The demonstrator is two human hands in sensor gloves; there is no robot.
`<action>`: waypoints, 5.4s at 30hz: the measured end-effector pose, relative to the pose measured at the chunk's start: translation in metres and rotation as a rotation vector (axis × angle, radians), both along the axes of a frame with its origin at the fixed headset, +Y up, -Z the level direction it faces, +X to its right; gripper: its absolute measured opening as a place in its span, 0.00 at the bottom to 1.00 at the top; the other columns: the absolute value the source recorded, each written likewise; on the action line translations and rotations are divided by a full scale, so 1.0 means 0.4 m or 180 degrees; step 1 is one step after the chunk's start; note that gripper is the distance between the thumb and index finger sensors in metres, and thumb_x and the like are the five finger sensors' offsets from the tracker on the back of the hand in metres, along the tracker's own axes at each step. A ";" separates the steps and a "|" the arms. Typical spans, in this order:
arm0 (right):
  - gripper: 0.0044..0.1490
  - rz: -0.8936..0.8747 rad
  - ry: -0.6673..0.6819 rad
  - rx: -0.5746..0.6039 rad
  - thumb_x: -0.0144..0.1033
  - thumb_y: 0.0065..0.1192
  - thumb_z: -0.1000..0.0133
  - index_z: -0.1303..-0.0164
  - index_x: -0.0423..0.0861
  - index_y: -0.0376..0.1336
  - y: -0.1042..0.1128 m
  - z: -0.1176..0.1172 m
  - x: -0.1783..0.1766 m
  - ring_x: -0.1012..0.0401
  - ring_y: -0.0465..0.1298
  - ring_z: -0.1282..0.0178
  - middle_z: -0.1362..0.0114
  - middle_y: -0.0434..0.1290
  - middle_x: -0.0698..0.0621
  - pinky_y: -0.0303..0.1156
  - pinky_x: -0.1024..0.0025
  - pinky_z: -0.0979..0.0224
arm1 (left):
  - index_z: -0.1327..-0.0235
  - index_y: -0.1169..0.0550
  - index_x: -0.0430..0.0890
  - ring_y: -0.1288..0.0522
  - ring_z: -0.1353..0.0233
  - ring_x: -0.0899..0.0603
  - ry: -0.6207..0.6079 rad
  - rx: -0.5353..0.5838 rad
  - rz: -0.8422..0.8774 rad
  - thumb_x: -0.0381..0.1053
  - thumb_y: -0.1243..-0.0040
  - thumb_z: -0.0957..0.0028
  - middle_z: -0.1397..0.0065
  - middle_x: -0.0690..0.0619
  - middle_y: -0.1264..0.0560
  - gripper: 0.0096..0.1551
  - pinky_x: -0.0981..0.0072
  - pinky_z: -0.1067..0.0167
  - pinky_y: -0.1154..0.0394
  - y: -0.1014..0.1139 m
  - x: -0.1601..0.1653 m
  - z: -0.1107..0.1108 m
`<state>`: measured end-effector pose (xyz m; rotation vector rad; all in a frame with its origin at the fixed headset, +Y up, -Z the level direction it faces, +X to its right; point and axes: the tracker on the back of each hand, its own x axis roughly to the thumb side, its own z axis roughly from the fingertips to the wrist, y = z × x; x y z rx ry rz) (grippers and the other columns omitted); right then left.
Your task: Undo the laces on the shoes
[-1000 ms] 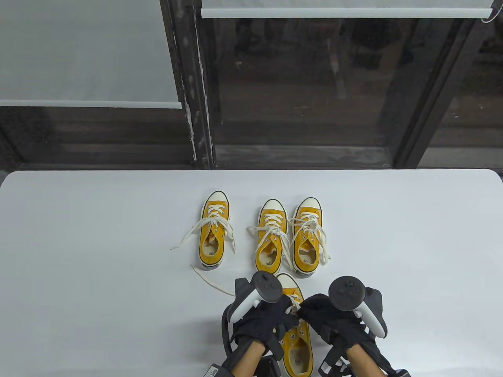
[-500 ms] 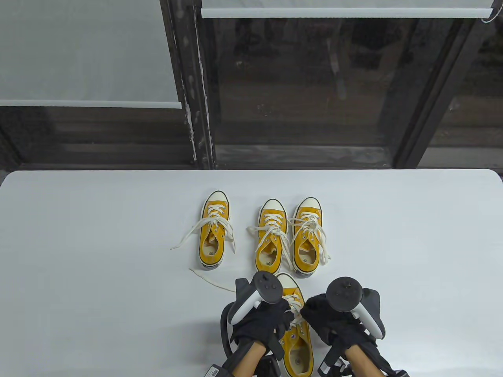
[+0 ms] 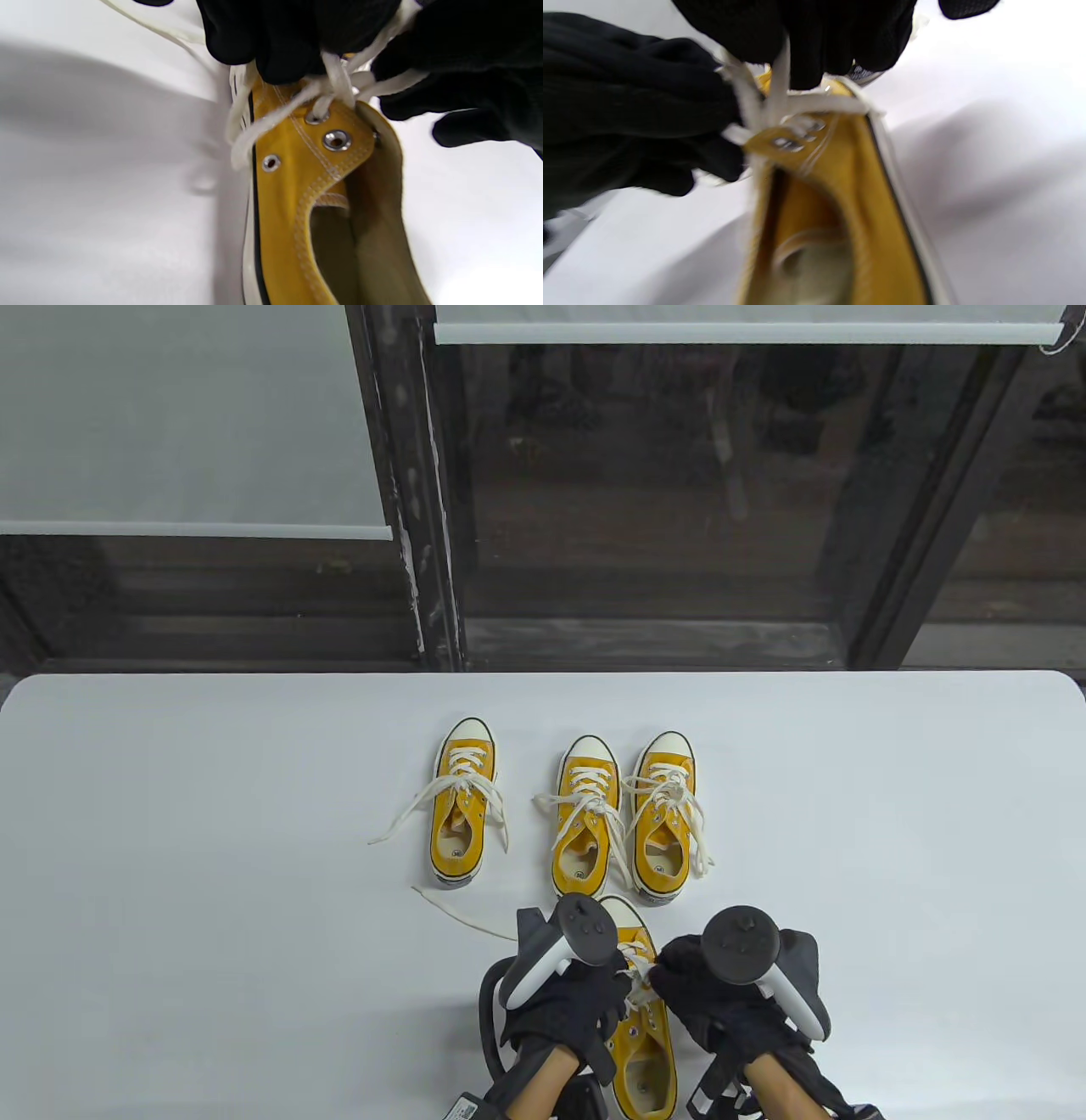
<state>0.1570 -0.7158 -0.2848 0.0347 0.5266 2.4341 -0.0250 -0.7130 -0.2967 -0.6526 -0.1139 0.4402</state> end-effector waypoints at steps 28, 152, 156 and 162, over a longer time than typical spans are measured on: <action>0.23 0.0455 -0.1162 0.0555 0.43 0.58 0.34 0.34 0.43 0.63 0.043 -0.008 0.108 0.41 0.63 0.21 0.19 0.58 0.40 0.56 0.36 0.22 | 0.17 0.42 0.49 0.39 0.15 0.40 0.0760 0.0083 -0.0212 0.50 0.47 0.32 0.25 0.53 0.31 0.33 0.28 0.22 0.51 -0.012 -0.069 -0.020; 0.32 0.1875 -0.0781 0.0250 0.52 0.54 0.32 0.19 0.50 0.61 0.112 -0.365 0.037 0.60 0.77 0.45 0.33 0.74 0.52 0.65 0.50 0.25 | 0.12 0.50 0.59 0.61 0.09 0.35 0.0749 0.0715 -0.0596 0.68 0.48 0.39 0.06 0.50 0.53 0.46 0.25 0.21 0.65 0.057 -0.292 0.000; 0.37 0.2291 -0.0664 -0.0059 0.56 0.56 0.33 0.18 0.47 0.60 0.056 -0.385 -0.024 0.62 0.78 0.51 0.36 0.75 0.52 0.67 0.52 0.28 | 0.12 0.49 0.59 0.61 0.09 0.35 0.0708 0.0720 -0.0597 0.68 0.48 0.39 0.06 0.50 0.53 0.45 0.25 0.21 0.65 0.057 -0.286 0.001; 0.35 0.2755 -0.0715 -0.0046 0.57 0.58 0.34 0.25 0.46 0.64 -0.011 -0.413 -0.066 0.66 0.78 0.59 0.43 0.78 0.55 0.71 0.55 0.32 | 0.12 0.49 0.59 0.61 0.09 0.35 0.0673 0.0711 -0.0604 0.68 0.48 0.39 0.06 0.50 0.53 0.45 0.25 0.21 0.64 0.056 -0.281 0.002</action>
